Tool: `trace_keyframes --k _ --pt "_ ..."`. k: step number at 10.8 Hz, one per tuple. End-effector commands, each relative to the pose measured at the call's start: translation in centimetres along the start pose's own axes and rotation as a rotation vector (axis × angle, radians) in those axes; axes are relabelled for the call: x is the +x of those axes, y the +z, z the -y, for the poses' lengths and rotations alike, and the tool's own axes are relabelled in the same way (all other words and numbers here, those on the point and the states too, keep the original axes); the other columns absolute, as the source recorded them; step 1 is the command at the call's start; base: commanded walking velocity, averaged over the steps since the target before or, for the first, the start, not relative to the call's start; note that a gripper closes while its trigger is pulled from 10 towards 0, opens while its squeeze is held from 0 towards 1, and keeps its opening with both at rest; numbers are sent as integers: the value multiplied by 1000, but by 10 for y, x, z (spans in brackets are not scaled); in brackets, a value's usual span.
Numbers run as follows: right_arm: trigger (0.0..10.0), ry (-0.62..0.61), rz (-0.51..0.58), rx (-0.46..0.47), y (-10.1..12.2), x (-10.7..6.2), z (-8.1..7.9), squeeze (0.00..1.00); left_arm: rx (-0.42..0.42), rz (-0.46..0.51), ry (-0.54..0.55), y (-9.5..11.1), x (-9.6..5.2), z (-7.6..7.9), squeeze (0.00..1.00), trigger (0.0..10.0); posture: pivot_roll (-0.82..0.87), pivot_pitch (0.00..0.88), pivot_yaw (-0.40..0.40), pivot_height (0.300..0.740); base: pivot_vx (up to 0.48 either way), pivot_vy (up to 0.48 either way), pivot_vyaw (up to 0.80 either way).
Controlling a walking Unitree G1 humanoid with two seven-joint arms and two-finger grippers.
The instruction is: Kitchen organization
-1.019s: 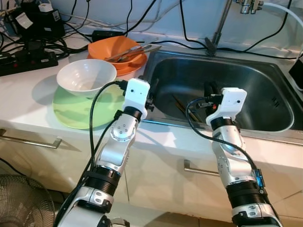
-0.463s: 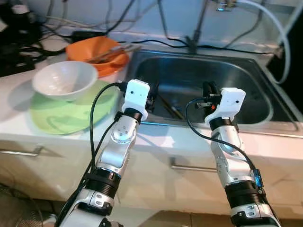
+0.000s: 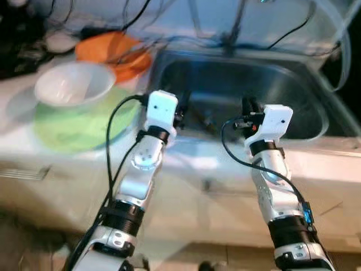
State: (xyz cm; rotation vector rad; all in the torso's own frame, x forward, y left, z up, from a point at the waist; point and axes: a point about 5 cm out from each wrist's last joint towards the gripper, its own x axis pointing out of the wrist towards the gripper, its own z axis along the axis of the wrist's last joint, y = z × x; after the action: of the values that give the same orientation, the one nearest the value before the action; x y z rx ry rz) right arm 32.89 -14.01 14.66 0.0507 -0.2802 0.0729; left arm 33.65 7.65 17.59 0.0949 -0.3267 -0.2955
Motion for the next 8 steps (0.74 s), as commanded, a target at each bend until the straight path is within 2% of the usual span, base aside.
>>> trace_keyframes --k 1,3,6,8 --pt "10000 -9 7 9 2 2 1 0 -6 17 0 3 -1 1 0 10000 41 19 -51 740 -330 0 0" --pt "10000 -11 4 8 2 2 1 0 -3 22 -2 4 -1 1 0 10000 41 21 -51 740 -336 0 0" --pt "10000 -12 1 7 1 2 2 0 5 19 1 3 -2 1 0 10000 38 21 -51 740 0 0 0" --pt "10000 -17 -10 4 -2 2 4 0 -38 -6 26 -2 -4 -3 0 10000 37 24 -52 740 0 0 0"
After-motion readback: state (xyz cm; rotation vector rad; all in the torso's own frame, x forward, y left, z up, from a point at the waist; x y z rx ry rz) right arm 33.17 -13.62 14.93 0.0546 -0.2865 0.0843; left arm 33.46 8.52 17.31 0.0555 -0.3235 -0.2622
